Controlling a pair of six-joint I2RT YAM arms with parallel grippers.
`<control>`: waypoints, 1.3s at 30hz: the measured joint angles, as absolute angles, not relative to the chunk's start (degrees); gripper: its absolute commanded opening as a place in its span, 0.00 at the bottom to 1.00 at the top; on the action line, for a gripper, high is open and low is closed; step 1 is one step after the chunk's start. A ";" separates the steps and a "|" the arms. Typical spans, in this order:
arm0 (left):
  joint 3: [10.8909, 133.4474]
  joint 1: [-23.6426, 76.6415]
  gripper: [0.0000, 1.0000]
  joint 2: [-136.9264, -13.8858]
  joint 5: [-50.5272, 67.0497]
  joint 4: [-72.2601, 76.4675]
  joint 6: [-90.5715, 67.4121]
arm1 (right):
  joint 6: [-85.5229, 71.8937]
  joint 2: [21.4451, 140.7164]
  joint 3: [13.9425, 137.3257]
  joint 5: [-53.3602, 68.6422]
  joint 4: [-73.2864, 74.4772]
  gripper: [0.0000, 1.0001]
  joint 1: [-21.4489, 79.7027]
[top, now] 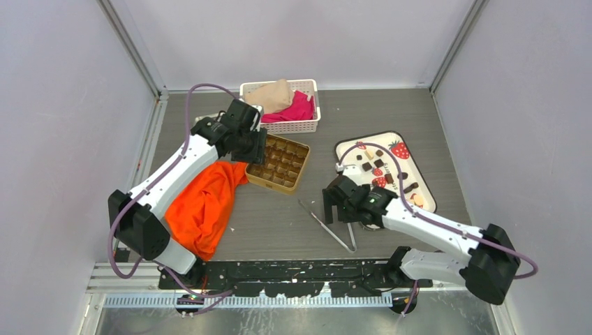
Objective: Pack the chocolate
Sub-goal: Pick up the clamp at the center of the board.
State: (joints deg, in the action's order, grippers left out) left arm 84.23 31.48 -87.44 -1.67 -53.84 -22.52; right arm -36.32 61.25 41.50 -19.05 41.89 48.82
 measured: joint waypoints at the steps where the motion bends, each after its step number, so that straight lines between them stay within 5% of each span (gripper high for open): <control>1: 84.25 31.48 0.48 -87.53 -1.61 -53.84 -22.63 | -36.88 63.07 41.54 -19.05 41.69 1.00 49.43; 20: 84.40 31.48 0.47 -87.53 -1.15 -53.56 -23.88 | -39.42 61.06 33.74 -12.32 35.05 1.00 51.44; 39: 84.40 31.48 0.47 -87.53 -0.78 -53.41 -24.12 | -36.16 80.77 43.24 -16.62 35.44 1.00 56.84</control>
State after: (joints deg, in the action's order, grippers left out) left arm 84.40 31.48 -87.53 -0.78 -53.41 -24.12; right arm -36.16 80.77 43.24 -16.62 35.44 56.84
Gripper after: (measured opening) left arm 0.473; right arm 0.992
